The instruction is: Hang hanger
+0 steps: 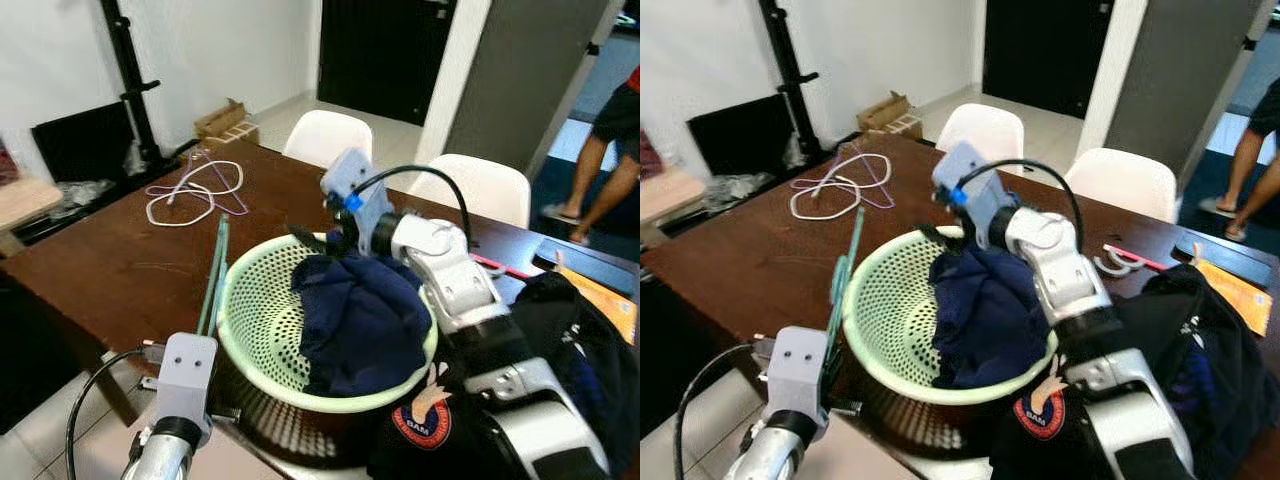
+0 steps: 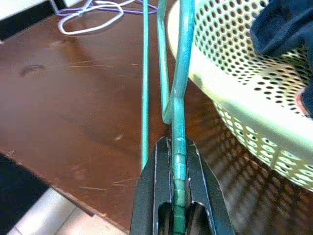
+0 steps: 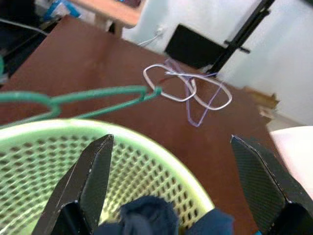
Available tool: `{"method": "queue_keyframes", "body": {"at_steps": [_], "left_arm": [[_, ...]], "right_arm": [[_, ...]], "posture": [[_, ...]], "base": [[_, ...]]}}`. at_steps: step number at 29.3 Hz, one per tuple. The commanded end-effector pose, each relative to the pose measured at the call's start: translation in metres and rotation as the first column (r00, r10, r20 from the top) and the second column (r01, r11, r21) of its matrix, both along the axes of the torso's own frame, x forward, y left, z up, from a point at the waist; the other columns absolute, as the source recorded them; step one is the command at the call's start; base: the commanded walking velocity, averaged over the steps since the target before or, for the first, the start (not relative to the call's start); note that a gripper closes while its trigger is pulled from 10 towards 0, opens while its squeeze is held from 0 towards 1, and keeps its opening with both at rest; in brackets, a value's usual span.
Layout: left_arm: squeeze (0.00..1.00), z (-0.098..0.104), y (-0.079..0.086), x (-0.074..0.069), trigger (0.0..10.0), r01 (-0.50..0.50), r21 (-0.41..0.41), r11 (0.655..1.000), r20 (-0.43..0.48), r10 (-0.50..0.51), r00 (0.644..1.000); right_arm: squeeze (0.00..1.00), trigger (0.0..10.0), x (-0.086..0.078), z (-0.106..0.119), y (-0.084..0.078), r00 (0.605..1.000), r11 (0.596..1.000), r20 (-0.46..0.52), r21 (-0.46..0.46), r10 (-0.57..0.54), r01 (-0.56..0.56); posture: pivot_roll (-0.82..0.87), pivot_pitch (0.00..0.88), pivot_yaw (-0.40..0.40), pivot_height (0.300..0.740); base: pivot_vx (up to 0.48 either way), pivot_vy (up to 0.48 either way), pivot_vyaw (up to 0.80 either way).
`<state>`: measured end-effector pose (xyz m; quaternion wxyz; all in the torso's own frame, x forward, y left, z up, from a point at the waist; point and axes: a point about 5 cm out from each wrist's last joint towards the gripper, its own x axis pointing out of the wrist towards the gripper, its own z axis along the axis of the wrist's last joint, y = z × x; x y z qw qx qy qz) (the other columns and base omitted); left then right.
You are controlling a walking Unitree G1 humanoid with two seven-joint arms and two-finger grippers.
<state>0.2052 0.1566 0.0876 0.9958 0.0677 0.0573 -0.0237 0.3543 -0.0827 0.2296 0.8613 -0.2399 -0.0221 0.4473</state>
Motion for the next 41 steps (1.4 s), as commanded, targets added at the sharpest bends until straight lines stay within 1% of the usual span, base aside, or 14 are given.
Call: {"method": "queue_keyframes", "body": {"at_steps": [1, 3, 9, 15, 20, 21, 24, 25, 26, 28, 29, 33, 36, 41], "left_arm": [[0.00, -0.010, -0.001, -0.001, 10.0, -0.001, -0.010, 1.000, -0.045, 0.000, 0.999], [0.00, -0.008, 0.002, -0.001, 10.0, -0.035, -0.003, 0.999, -0.022, 0.035, 0.999], [0.00, -0.006, 0.005, -0.003, 10.0, -0.059, 0.006, 0.998, -0.002, 0.059, 0.998], [0.00, -0.003, 0.011, -0.004, 10.0, -0.088, 0.022, 0.996, 0.013, 0.087, 0.996], [0.00, 0.003, 0.022, -0.003, 10.0, -0.134, 0.038, 0.990, 0.039, 0.133, 0.990], [0.00, 0.003, 0.022, -0.003, 10.0, -0.134, 0.038, 0.990, 0.039, 0.133, 0.990], [0.00, 0.002, 0.022, -0.004, 10.0, -0.135, 0.039, 0.990, 0.040, 0.134, 0.990], [0.00, 0.002, 0.022, -0.004, 10.0, -0.135, 0.039, 0.990, 0.040, 0.134, 0.990], [0.00, 0.001, 0.020, -0.004, 10.0, -0.134, 0.039, 0.990, 0.038, 0.132, 0.990], [0.00, 0.001, 0.020, -0.004, 10.0, -0.134, 0.039, 0.990, 0.038, 0.132, 0.990], [0.00, 0.000, 0.019, -0.004, 10.0, -0.131, 0.037, 0.991, 0.036, 0.130, 0.991], [0.00, -0.002, 0.017, -0.006, 10.0, -0.130, 0.034, 0.991, 0.030, 0.129, 0.991], [0.00, -0.008, 0.012, -0.008, 10.0, -0.116, 0.025, 0.993, 0.007, 0.116, 0.993], [0.00, -0.009, 0.010, -0.009, 10.0, -0.110, 0.020, 0.994, 0.001, 0.110, 0.994]], "right_arm": [[0.00, 10.0, -0.002, -0.001, 0.000, 1.000, 1.000, -0.014, -0.023, 0.008, -0.008], [0.00, 10.0, -0.008, -0.016, 0.012, 0.996, 0.999, -0.091, -0.048, -0.018, 0.013], [0.00, 10.0, -0.013, -0.041, 0.035, 0.978, 0.994, -0.188, -0.070, -0.093, 0.081], [0.00, 10.0, -0.016, -0.059, 0.039, 0.962, 0.977, -0.221, -0.170, -0.162, 0.126], [0.00, 10.0, -0.004, -0.076, 0.026, 0.914, 0.921, -0.200, -0.245, -0.353, 0.302], [0.00, 10.0, -0.004, -0.076, 0.026, 0.914, 0.921, -0.200, -0.245, -0.353, 0.302], [0.00, 10.0, 0.007, -0.074, 0.003, 0.871, 0.857, -0.134, -0.298, -0.474, 0.421], [0.00, 10.0, 0.007, -0.074, 0.003, 0.871, 0.857, -0.134, -0.298, -0.474, 0.421], [0.00, 10.0, 0.009, -0.074, -0.005, 0.859, 0.835, -0.111, -0.324, -0.501, 0.445], [0.00, 10.0, 0.009, -0.074, -0.005, 0.859, 0.835, -0.111, -0.324, -0.501, 0.445], [0.00, 10.0, 0.010, -0.073, -0.012, 0.850, 0.820, -0.098, -0.340, -0.518, 0.461], [0.00, 10.0, 0.011, -0.070, -0.023, 0.842, 0.803, -0.082, -0.361, -0.533, 0.474], [0.00, 10.0, 0.006, -0.073, -0.029, 0.865, 0.800, -0.087, -0.435, -0.494, 0.413], [0.00, 10.0, 0.004, -0.075, -0.030, 0.871, 0.800, -0.096, -0.453, -0.482, 0.392]], "posture": [[0.17, 0.000, -0.065, 0.740], [0.16, 0.000, -0.064, 0.740], [0.16, 0.000, -0.064, 0.740], [0.17, 0.000, -0.071, 0.740], [0.17, 0.000, -0.078, 0.740], [0.17, 0.000, -0.078, 0.740], [0.17, 0.000, -0.078, 0.740], [0.17, 0.000, -0.078, 0.740], [0.17, 0.000, -0.079, 0.740], [0.17, 0.000, -0.079, 0.740], [0.16, 0.000, -0.078, 0.740], [0.16, 0.000, -0.076, 0.740], [0.16, 0.000, -0.072, 0.740], [0.16, 0.000, -0.072, 0.740]], "base": [[0.000, 0.000, 0.00], [0.000, 0.000, 0.00], [0.000, 0.000, 0.00], [0.000, 0.000, 0.00], [0.000, 0.000, 0.00], [0.000, 0.000, 0.00], [0.000, 0.000, 0.00], [0.000, 0.000, 0.00], [0.000, 0.000, 0.00], [0.000, 0.000, 0.00], [0.000, 0.000, 0.00], [0.000, 0.000, 0.00], [0.000, 0.000, 0.00], [0.000, 0.000, 0.00]]}}
